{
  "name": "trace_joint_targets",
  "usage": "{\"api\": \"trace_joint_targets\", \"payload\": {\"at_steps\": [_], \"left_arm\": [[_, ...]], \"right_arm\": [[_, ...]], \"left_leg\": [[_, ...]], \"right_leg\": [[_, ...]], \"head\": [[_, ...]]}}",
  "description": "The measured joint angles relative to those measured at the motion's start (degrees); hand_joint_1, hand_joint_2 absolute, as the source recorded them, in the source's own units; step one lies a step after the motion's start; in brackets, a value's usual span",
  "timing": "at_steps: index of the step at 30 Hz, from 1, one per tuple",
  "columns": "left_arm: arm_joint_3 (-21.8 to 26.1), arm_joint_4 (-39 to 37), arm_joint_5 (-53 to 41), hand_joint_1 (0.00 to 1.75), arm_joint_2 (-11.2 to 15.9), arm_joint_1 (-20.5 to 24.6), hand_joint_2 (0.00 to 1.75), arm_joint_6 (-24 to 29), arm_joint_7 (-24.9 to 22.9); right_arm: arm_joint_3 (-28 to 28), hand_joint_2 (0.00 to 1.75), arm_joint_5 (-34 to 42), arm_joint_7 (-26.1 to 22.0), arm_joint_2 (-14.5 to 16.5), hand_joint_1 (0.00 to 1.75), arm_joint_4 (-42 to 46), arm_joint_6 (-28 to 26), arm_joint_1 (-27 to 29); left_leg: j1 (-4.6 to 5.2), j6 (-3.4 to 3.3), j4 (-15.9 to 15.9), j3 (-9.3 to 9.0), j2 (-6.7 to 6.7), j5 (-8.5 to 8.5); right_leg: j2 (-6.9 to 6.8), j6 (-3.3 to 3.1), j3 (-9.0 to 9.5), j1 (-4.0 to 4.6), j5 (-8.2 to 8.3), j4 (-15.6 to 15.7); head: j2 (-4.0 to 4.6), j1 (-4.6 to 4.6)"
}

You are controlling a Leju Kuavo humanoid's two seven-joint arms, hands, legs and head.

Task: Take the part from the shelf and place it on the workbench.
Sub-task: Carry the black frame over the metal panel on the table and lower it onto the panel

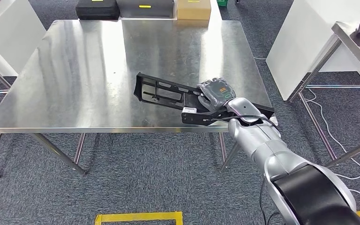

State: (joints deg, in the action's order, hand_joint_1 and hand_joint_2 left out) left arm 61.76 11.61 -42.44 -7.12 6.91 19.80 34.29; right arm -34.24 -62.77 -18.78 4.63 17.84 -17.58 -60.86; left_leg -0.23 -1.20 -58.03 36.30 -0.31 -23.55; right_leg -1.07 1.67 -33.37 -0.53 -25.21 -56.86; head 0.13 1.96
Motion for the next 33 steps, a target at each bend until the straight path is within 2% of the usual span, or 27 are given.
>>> {"api": "trace_joint_targets", "payload": {"at_steps": [5, 27, 33], "left_arm": [[0.2, 0.0, 0.0, 0.0, 0.1, 0.0, 1.75, -1.1, -1.6], [0.2, 0.0, -0.7, 0.0, 0.2, 0.0, 1.75, -1.7, -2.1], [0.2, 0.0, -0.7, 0.0, 0.4, 0.0, 1.75, -2.0, -2.1]], "right_arm": [[0.1, 1.75, -0.5, -0.2, 0.1, 1.75, 0.0, 0.2, 0.0], [0.1, 1.75, -1.9, -0.5, 0.1, 1.75, 0.0, 0.6, 0.0], [0.1, 1.75, -2.0, -0.5, 0.1, 1.75, 0.0, 0.6, 0.0]], "left_leg": [[-0.03, 0.01, 0.0, 0.0, 0.0, 0.01], [-0.01, -0.01, 0.0, 0.0, 0.0, 0.02], [0.21, -0.24, -0.1, 0.03, -0.02, -0.16]], "right_leg": [[0.0, 0.0, -0.05, 0.02, 0.0, -0.1], [0.0, 0.0, -0.03, 0.03, 0.0, -0.1], [0.0, 0.1, -0.03, -0.32, -0.02, 0.0]], "head": [[0.0, 0.0], [0.0, -0.01], [0.0, 0.01]]}}
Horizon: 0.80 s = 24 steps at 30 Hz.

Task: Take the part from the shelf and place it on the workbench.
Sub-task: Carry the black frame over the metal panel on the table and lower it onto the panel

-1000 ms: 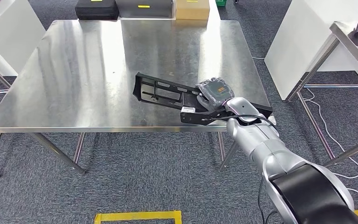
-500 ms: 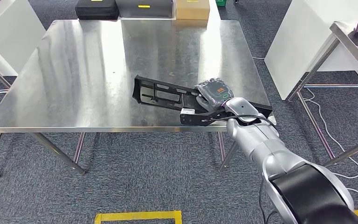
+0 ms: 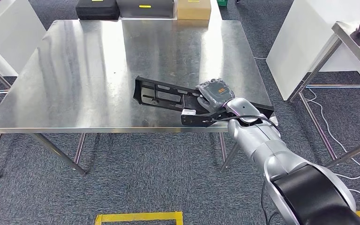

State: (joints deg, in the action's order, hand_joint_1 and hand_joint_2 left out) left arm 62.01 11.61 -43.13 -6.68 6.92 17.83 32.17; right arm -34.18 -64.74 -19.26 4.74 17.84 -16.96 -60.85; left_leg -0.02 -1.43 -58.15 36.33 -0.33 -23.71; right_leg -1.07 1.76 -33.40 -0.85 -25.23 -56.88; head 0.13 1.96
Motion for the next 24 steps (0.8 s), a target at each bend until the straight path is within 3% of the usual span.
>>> {"api": "trace_joint_targets", "payload": {"at_steps": [4, 7, 8, 9, 11, 13, 14, 15, 17, 19, 21, 22, 24], "left_arm": [[0.0, 0.0, 0.0, 0.0, 0.2, 0.0, 1.75, -0.3, 0.1], [0.0, 0.0, 0.0, 0.0, 0.3, 0.0, 1.75, -0.3, 0.3], [0.0, 0.0, 0.0, 0.0, 0.3, 0.0, 1.75, -0.2, 0.3], [0.0, 0.1, 0.0, 0.0, 0.3, 0.0, 1.75, -0.1, 0.4], [0.0, 0.1, 0.0, 0.0, 0.3, 0.0, 1.75, 0.0, 0.4], [0.0, 0.1, 0.0, 0.0, 0.3, 0.0, 1.75, 0.0, 0.4], [0.0, 0.0, 0.0, 0.0, 0.3, 0.0, 1.75, 0.1, 0.4], [0.0, 0.0, 0.0, 0.0, 0.2, -0.1, 1.75, 0.1, 0.4], [0.0, 0.1, 0.0, 0.0, 0.1, -0.1, 1.75, 0.1, 0.4], [0.0, 0.1, 0.0, 0.0, 0.1, -0.1, 1.75, 0.2, 0.4], [0.0, 0.1, 0.0, 0.0, 0.1, 0.0, 1.75, 0.3, 0.5], [0.0, 0.1, 0.0, 0.0, 0.1, -0.1, 1.75, 0.3, 0.5], [0.0, 0.1, 0.0, 0.0, 0.1, -0.1, 1.75, 0.3, 0.6]], "right_arm": [[0.0, 1.75, -0.1, 0.0, 0.2, 1.75, 0.0, 0.3, 0.0], [0.0, 1.75, -0.2, 0.0, 0.3, 1.75, 0.1, 0.3, 0.0], [0.0, 1.75, -0.2, 0.0, 0.3, 1.75, 0.1, 0.3, 0.0], [0.1, 1.75, -0.2, 0.0, 0.3, 1.75, 0.1, 0.3, 0.0], [0.1, 1.75, -0.3, 0.0, 0.2, 1.75, 0.1, 0.3, 0.2], [0.1, 1.75, -0.4, 0.0, 0.2, 1.75, 0.1, 0.4, 0.6], [0.1, 1.75, -0.4, 0.0, 0.1, 1.75, 0.1, 0.4, 0.8], [0.1, 1.75, -0.5, 0.0, 0.1, 1.75, 0.1, 0.4, 0.9], [0.1, 1.75, -0.5, 0.0, 0.0, 1.75, 0.1, 0.4, 0.9], [0.2, 1.75, -0.5, 0.0, 0.0, 1.75, 0.1, 0.4, 0.8], [0.2, 1.75, -0.6, 0.0, 0.2, 1.75, 0.2, 0.4, 0.7], [0.2, 1.75, -0.6, 0.0, 0.3, 1.75, 0.2, 0.4, 0.6], [0.3, 1.75, -0.6, 0.0, 0.3, 1.75, 0.3, 0.4, 0.4]], "left_leg": [[0.22, -0.55, 0.0, 0.08, -0.06, -0.26], [0.11, -1.82, 0.7, -0.61, -0.21, -0.63], [0.0, -2.3, 0.9, -1.1, -0.28, -0.74], [-0.09, -2.61, 1.0, -1.56, -0.32, -0.78], [-0.15, -2.83, 1.1, -1.98, -0.43, -0.98], [-0.15, -2.6, 1.0, -2.39, -0.78, -1.33], [-0.18, -2.36, 1.0, -2.7, -1.02, -1.57], [-0.25, -2.05, 0.9, -3.11, -1.24, -1.89], [-0.38, -1.29, 0.8, -3.94, -1.53, -2.7], [-0.39, -0.44, 0.7, -4.3, -1.56, -3.43], [-0.51, 0.21, 0.4, -4.49, -1.51, -3.78], [-0.65, 0.46, -0.3, -4.31, -1.33, -3.78], [-0.87, 0.96, -4.5, -2.13, -0.8, -3.75]], "right_leg": [[-0.03, 0.48, 0.16, -0.48, 0.12, 0.1], [-0.01, 1.16, 0.21, -0.58, 0.2, -1.1], [0.09, 1.08, -0.41, -0.59, -0.43, -2.4], [0.22, 0.78, -1.68, -0.61, -1.54, -4.7], [0.56, 0.2, -5.72, -0.62, -4.4, -12.1], [0.77, 0.36, -8.96, -0.61, -5.63, -17.1], [0.83, 0.7, -9.04, -0.62, -4.9, -16.4], [0.83, 1.16, -8.04, -0.7, -3.24, -13.4], [0.87, 1.76, -4.86, -0.72, 0.42, -5.2], [0.94, 0.81, -2.92, -0.26, 1.4, -0.9], [0.97, -0.64, -2.17, 0.05, 0.82, -0.8], [0.98, -1.05, -1.67, -0.06, 0.79, -0.7], [0.92, -1.95, -0.26, -0.25, 0.07, -0.5]], "head": [[0.0, 0.01], [0.0, 0.02], [0.0, -0.02], [0.0, -0.14], [0.0, -0.28], [0.0, -0.35], [0.0, -0.39], [0.0, -0.42], [0.0, -0.49], [0.0, -0.43], [0.0, -0.23], [0.0, -0.13], [0.0, -0.08]]}}
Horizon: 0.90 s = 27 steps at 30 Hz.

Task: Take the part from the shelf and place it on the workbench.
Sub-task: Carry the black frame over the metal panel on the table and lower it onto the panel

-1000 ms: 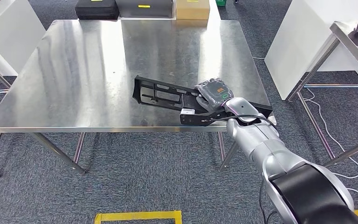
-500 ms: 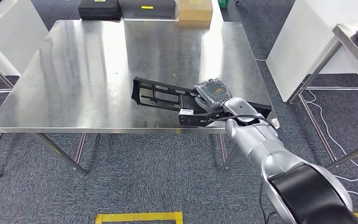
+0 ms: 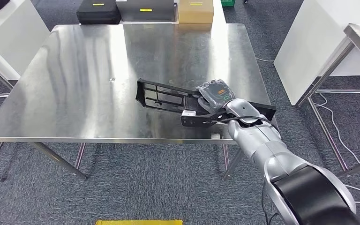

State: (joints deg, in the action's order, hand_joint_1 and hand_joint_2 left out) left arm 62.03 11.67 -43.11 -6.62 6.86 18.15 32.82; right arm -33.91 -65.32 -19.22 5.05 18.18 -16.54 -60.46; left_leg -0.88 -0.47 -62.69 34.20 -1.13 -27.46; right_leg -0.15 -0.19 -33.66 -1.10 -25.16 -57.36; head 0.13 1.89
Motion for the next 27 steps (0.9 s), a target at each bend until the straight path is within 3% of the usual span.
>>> {"api": "trace_joint_targets", "payload": {"at_steps": [3, 5, 6, 9, 10, 11, 14, 16, 19, 20, 21, 23, 24, 25, 27], "left_arm": [[0.0, 0.0, 0.0, 0.0, 0.0, -0.1, 1.75, 0.0, 0.1], [0.1, 0.0, 0.0, 0.0, 0.0, -0.2, 1.75, 0.0, 0.1], [0.2, 0.0, 0.0, 0.0, 0.0, -0.2, 1.75, 0.1, 0.1], [0.4, 0.0, 0.0, 0.0, 0.1, -0.4, 1.75, 0.1, 0.5], [0.5, 0.0, -0.1, 0.0, 0.1, -0.4, 1.75, 0.0, 1.0], [0.5, 0.0, 0.0, 0.0, 0.2, -0.4, 1.75, -0.1, 1.6], [0.7, 0.0, 0.4, 0.0, 0.1, -0.3, 1.75, 1.3, 3.9], [0.8, 0.1, 0.5, 0.0, 0.0, -0.1, 1.75, 3.0, 4.8], [0.8, 0.3, 0.8, 0.0, -0.2, 0.2, 1.75, 4.7, 5.0], [0.8, 0.3, 1.0, 0.0, -0.2, 0.1, 1.75, 5.0, 5.0], [0.8, 0.3, 1.2, 0.0, -0.3, 0.1, 1.75, 5.3, 5.0], [0.8, 0.3, 1.3, 0.0, -0.4, 0.1, 1.75, 5.6, 5.0], [0.8, 0.3, 1.4, 0.0, -0.4, 0.3, 1.75, 5.8, 5.0], [0.8, 0.4, 1.3, 0.0, -0.4, 0.4, 1.75, 5.9, 5.0], [0.7, 0.4, 1.2, 0.0, -0.4, 0.6, 1.75, 6.2, 5.0]], "right_arm": [[0.1, 1.75, 0.0, 0.0, 0.2, 1.75, 0.0, 0.0, 0.1], [0.1, 1.75, 0.0, -0.1, 0.3, 1.75, 0.0, 0.0, 0.4], [0.2, 1.75, 0.0, -0.1, 0.3, 1.75, 0.0, 0.0, 0.5], [0.2, 1.75, -0.3, 0.0, 0.6, 1.75, 0.0, -0.1, 0.6], [0.3, 1.75, -0.4, 0.0, 0.8, 1.75, 0.0, -0.2, 0.6], [0.3, 1.75, -0.5, 0.0, 0.9, 1.75, 0.0, -0.3, 0.6], [0.4, 1.75, -0.9, -0.3, 1.7, 1.75, 0.2, -0.6, 0.2], [0.3, 1.75, -1.3, -1.1, 2.5, 1.75, 0.3, -0.9, 0.1], [0.2, 1.75, -2.0, -3.1, 3.9, 1.75, 0.2, -1.2, 1.2], [0.1, 1.75, -2.3, -3.8, 4.4, 1.75, 0.2, -1.3, 1.7], [-0.1, 1.75, -2.5, -4.6, 5.0, 1.75, 0.2, -1.3, 2.0], [-0.6, 1.75, -2.6, -6.1, 6.5, 1.75, 0.2, -1.3, 2.3], [-0.8, 1.75, -2.6, -6.8, 7.4, 1.75, 0.2, -1.2, 2.5], [-1.1, 1.75, -2.7, -7.3, 8.3, 1.75, 0.2, -1.1, 2.6], [-1.8, 1.75, -2.8, -7.9, 10.1, 1.75, 0.3, -0.8, 3.1]], "left_leg": [[-0.18, 0.85, -9.7, 7.12, 0.58, -2.55], [-0.22, 0.98, -10.8, 10.08, 0.69, -3.46], [-0.22, 0.83, -8.7, 10.14, 0.71, -2.25], [0.18, -0.36, 2.1, 7.6, 0.97, 6.36], [0.45, -0.75, 4.0, 7.09, 1.11, 8.28], [0.78, -1.04, 4.6, 6.98, 1.19, 8.98], [0.96, -1.81, 5.3, 6.17, 1.21, 8.39], [0.72, -2.46, 6.1, 5.17, 1.17, 8.04], [0.77, -2.97, 6.2, 4.51, 0.81, 7.28], [0.77, -2.92, 6.2, 4.16, 0.66, 6.97], [0.77, -2.79, 6.2, 3.71, 0.55, 6.64], [0.78, -2.34, 6.0, 2.83, 0.43, 5.99], [0.88, -2.04, 5.9, 2.59, 0.36, 5.65], [0.99, -1.8, 5.7, 2.52, 0.31, 5.33], [1.08, -1.77, 5.5, 2.54, 0.25, 4.9]], "right_leg": [[-0.03, -0.75, 1.77, 0.09, -1.48, 0.1], [0.03, -0.74, 3.2, 0.18, -2.7, 0.1], [0.05, -0.66, 4.08, 0.22, -3.33, 0.1], [0.12, -0.07, 6.46, 0.44, -5.25, 0.1], [0.15, 0.27, 6.7, 0.54, -5.75, 0.1], [0.15, 0.63, 6.7, 0.65, -6.1, 0.3], [0.08, 1.49, 6.59, 0.87, -7.03, 0.4], [0.13, 1.43, 4.16, 0.91, -8.77, -4.2], [0.19, 1.38, -3.53, 0.84, -11.22, -15.1], [0.19, 1.79, -5.0, 0.81, -10.55, -16.0], [0.19, 2.41, -5.29, 0.75, -8.79, -14.6], [0.17, 3.5, -3.23, 0.56, -3.64, -6.7], [0.17, 3.51, -1.96, 0.55, -1.63, -3.1], [0.16, 3.09, -1.06, 0.46, -0.36, -0.7], [0.17, 2.04, -0.51, 0.51, 0.3, 0.3]], "head": [[0.0, 0.03], [0.0, 0.03], [0.0, 0.03], [0.0, -0.04], [0.0, -0.1], [0.0, -0.16], [0.0, -0.21], [0.0, -0.3], [0.0, -0.34], [0.0, -0.35], [0.0, -0.38], [0.0, -0.39], [0.0, -0.39], [0.0, -0.34], [0.0, -0.27]]}}
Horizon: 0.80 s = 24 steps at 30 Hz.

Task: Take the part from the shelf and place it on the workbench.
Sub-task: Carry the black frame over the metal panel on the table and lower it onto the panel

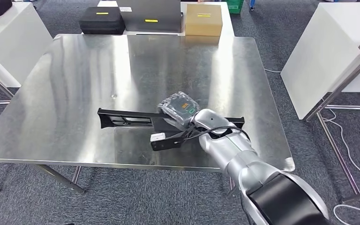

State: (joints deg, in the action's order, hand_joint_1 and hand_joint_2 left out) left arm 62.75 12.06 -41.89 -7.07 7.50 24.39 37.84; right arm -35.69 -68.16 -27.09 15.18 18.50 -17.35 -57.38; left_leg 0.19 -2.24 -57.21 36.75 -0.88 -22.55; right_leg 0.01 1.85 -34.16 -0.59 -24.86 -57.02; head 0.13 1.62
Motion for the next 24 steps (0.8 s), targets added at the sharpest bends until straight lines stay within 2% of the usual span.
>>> {"api": "trace_joint_targets", "payload": {"at_steps": [3, 7, 11, 15, 19, 24], "left_arm": [[0.0, 0.0, -0.1, 0.0, -0.1, 0.1, 1.75, 0.2, 0.0], [-0.3, 0.1, 0.0, 0.0, -0.2, 0.3, 1.75, 0.2, 0.0], [-1.1, 0.5, 1.0, 0.0, -0.3, 0.3, 1.75, -0.1, 0.0], [-2.2, 1.2, 2.8, 0.0, -0.5, 0.2, 0.0, -1.3, 0.0], [-3.2, 1.3, 4.3, 0.0, -0.5, 0.1, 0.0, -1.5, 0.0], [-3.8, 1.3, 6.0, 0.0, -0.5, -0.5, 0.0, -1.0, 0.0]], "right_arm": [[-1.0, 1.75, -0.2, -0.4, 2.1, 1.75, 0.1, 0.4, 0.6], [-2.0, 1.75, -0.1, -0.7, 3.7, 1.75, 0.1, 1.3, 1.1], [-3.3, 0.0, 0.8, -0.7, 4.4, 0.0, 0.1, 1.7, 1.7], [-3.9, 0.0, 1.7, 0.1, 4.4, 0.0, 0.0, 1.4, 1.9], [-3.9, 0.0, 3.4, 3.4, 3.3, 0.0, -0.1, 1.7, 1.5], [-2.8, 0.0, 4.7, 7.0, 0.3, 0.0, -0.6, 3.2, 0.6]], "left_leg": [[-0.28, 0.28, 0.1, -0.1, 0.11, 0.01], [-0.48, 0.59, 0.2, -0.2, 0.17, 0.04], [-0.57, 0.85, 0.2, -0.24, 0.22, -0.05], [-0.53, 0.96, 0.2, -0.25, 0.22, -0.12], [-0.37, 0.96, 0.2, -0.25, 0.21, -0.12], [-0.22, 0.92, 0.2, -0.25, 0.18, -0.12]], "right_leg": [[0.06, -0.62, 0.01, 0.27, 0.08, 0.0], [0.08, -0.93, 0.03, 0.53, 0.0, 0.0], [0.08, -1.12, 0.06, 0.62, -0.13, -0.1], [0.07, -1.22, 0.09, 0.6, -0.2, -0.1], [0.05, -1.22, 0.09, 0.56, -0.2, 0.0], [0.03, -1.19, 0.14, 0.4, -0.18, 0.0]], "head": [[0.0, 0.03], [0.0, 0.02], [0.0, 0.01], [0.0, -0.01], [0.0, -0.02], [0.0, -0.02]]}}
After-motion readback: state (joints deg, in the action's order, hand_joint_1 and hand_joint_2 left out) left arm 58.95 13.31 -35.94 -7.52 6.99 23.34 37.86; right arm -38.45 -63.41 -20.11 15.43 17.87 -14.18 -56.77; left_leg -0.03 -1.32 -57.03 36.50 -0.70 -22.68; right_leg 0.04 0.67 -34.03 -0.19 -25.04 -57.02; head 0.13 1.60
